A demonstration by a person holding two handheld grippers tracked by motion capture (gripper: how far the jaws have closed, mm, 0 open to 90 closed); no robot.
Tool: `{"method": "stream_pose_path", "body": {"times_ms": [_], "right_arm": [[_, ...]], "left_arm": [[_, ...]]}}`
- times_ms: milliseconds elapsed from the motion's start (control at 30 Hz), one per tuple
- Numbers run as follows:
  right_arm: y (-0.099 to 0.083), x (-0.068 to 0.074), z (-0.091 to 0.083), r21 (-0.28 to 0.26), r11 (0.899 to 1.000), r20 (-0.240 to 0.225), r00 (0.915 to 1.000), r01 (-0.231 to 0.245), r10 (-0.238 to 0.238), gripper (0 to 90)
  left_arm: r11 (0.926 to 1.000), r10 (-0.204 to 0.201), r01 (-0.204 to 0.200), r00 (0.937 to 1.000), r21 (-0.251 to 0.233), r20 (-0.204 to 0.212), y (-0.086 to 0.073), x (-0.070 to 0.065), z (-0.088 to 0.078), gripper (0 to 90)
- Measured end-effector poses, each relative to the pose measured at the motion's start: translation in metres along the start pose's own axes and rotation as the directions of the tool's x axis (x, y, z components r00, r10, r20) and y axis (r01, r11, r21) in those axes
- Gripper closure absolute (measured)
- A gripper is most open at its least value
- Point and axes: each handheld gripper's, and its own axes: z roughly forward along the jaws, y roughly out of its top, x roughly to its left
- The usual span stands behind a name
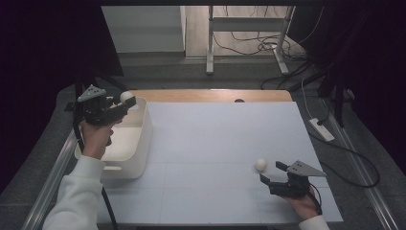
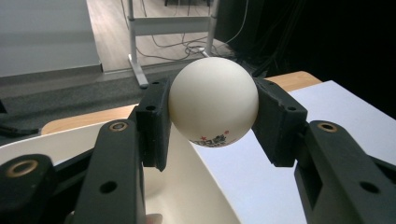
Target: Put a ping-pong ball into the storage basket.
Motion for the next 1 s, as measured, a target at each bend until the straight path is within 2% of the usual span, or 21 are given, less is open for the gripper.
{"method": "stream_pose_path", "body": {"times_ms": [500,833,1000], "right_arm": [[0.001,0.001,0.001,0.002,1.0,-0.001,1.0,0.002,-0.002,15.9],[0.001,0.001,0.0,0.002,1.0,-0.001,1.0,0.003,-0.003,15.9],[0.001,0.0,0.0,0.001,1.0,0.0,1.0,0.001,-0.001,15.9]], "left_arm": [[0.999,-0.026,0.028,0.998,0.036,-0.059,-0.002,0.021,-0.005,50.4],[0.9971,-0.034,0.039,0.9969,0.065,-0.071,-0.004,0.026,0.004,50.3],[0.9938,-0.044,0.053,0.995,0.098,-0.09,-0.006,0.034,0.011,50.2]]}}
